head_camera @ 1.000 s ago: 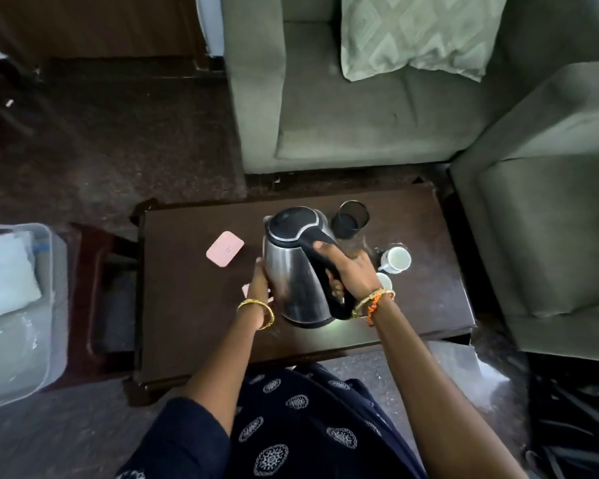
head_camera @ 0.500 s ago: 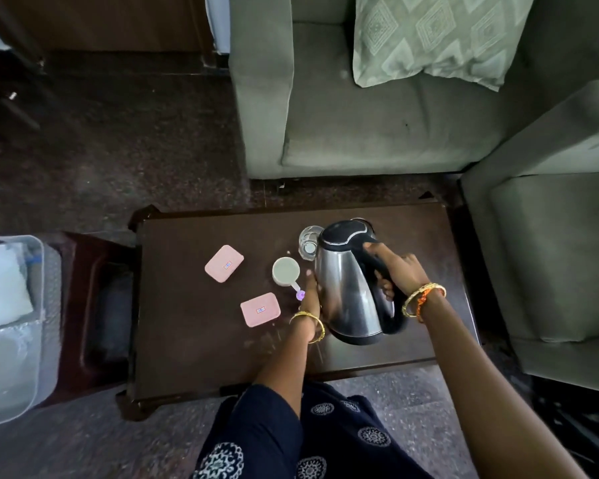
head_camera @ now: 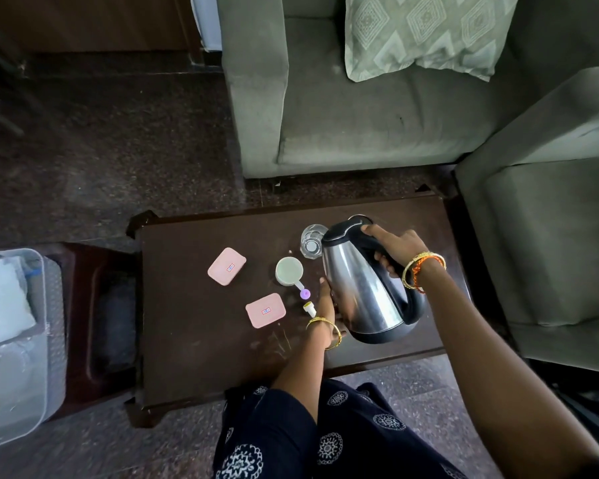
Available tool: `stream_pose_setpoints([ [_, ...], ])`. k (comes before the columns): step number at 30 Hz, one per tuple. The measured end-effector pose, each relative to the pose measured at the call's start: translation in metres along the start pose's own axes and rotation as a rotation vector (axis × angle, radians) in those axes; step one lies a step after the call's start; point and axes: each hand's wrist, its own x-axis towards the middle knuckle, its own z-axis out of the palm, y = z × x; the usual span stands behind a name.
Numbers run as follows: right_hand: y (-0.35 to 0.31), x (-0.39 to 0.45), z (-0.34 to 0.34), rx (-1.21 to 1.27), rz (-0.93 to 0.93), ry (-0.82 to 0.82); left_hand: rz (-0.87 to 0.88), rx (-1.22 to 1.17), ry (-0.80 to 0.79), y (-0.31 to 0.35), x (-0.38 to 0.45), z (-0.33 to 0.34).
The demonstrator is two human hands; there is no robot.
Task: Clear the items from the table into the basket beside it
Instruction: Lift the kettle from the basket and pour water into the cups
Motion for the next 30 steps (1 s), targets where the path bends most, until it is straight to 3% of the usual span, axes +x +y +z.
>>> stream_pose_setpoints([
  [30, -0.037, -0.002, -0.009, -0.089, -0.013, 0.087, -0.041, 0.138, -0.122, 0.004, 0.01, 0.007],
])
